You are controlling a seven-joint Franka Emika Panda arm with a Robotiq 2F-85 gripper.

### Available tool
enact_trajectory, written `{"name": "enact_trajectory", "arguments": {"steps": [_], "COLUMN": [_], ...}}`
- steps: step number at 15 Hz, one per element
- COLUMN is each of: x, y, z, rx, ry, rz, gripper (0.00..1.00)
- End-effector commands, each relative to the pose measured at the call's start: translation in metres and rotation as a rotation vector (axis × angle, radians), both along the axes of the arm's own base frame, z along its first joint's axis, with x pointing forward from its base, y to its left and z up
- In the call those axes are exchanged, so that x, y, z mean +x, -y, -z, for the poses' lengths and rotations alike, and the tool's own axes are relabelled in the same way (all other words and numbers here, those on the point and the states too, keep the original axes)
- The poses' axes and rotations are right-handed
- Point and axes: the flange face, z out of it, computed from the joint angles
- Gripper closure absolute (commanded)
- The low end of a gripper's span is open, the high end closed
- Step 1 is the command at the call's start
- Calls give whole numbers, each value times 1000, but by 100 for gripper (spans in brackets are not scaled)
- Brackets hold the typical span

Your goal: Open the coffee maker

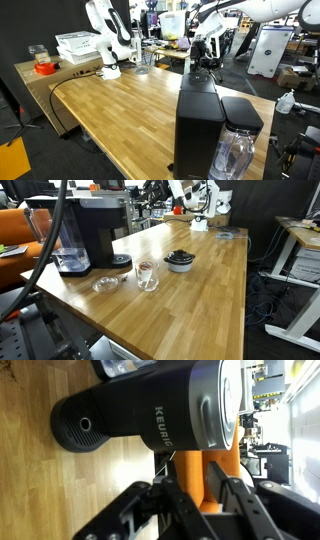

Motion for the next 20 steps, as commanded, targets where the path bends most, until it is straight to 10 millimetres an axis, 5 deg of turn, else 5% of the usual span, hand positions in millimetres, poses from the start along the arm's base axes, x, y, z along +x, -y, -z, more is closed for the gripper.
{"name": "enact_trajectory", "arguments": {"steps": [1,10,20], "x": [-5,-9,-21], "y": [5,6,-15], "z": [0,7,23], "rx": [54,69,96], "ry": [-10,-19,-60], "rz": [-2,-8,-74], "gripper": [95,100,100]}}
